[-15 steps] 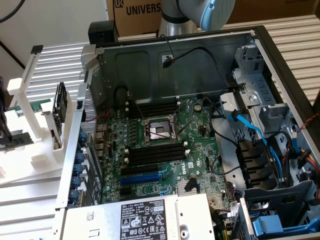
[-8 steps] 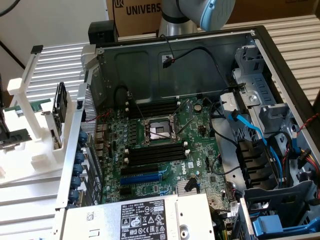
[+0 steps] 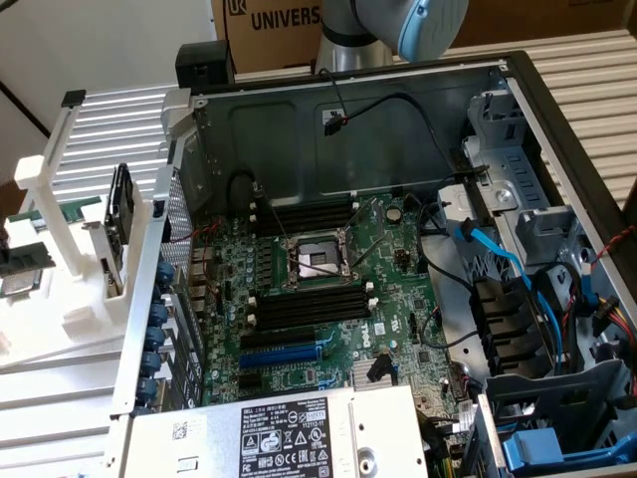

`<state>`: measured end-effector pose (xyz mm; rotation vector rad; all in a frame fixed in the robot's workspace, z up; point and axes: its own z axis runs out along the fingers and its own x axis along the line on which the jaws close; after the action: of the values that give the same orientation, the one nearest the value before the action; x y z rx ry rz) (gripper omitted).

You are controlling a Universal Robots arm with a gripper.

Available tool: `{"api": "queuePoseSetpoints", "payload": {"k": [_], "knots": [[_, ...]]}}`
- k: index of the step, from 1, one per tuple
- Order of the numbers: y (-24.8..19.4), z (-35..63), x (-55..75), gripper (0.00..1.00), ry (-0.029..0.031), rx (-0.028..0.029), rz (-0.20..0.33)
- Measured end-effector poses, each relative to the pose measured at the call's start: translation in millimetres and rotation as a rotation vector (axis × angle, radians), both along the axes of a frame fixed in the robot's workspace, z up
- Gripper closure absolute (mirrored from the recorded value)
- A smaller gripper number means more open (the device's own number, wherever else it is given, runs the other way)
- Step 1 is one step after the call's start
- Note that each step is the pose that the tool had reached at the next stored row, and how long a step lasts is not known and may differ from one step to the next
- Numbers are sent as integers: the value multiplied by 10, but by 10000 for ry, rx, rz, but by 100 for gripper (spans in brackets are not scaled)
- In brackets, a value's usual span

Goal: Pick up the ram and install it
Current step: 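Pick up the ram and move it above insertion slot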

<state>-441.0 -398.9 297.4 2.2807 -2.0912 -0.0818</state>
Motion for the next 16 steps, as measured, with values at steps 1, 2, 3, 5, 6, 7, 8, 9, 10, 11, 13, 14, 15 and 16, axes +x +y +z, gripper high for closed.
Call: {"api": "queuePoseSetpoints", "payload": {"k": [1,2,3,5,6,7,8,9,10,11,13,14,15,16], "knots": [[0,28,1,87,0,-35,-1],[0,58,6,87,0,-71,1],[0,86,13,87,0,-98,1],[0,157,65,87,-1,-141,0],[0,179,91,87,-2,-148,0],[0,201,117,87,-2,-155,0],[0,223,145,87,-1,-161,0],[0,246,172,87,-1,-168,0],[0,269,199,87,-2,-176,0],[0,292,225,87,-3,-184,0],[0,388,325,87,-1,-215,0],[0,413,350,87,-1,-220,0],[0,438,375,87,-1,-226,0],[0,462,400,87,-2,-232,1]]}}
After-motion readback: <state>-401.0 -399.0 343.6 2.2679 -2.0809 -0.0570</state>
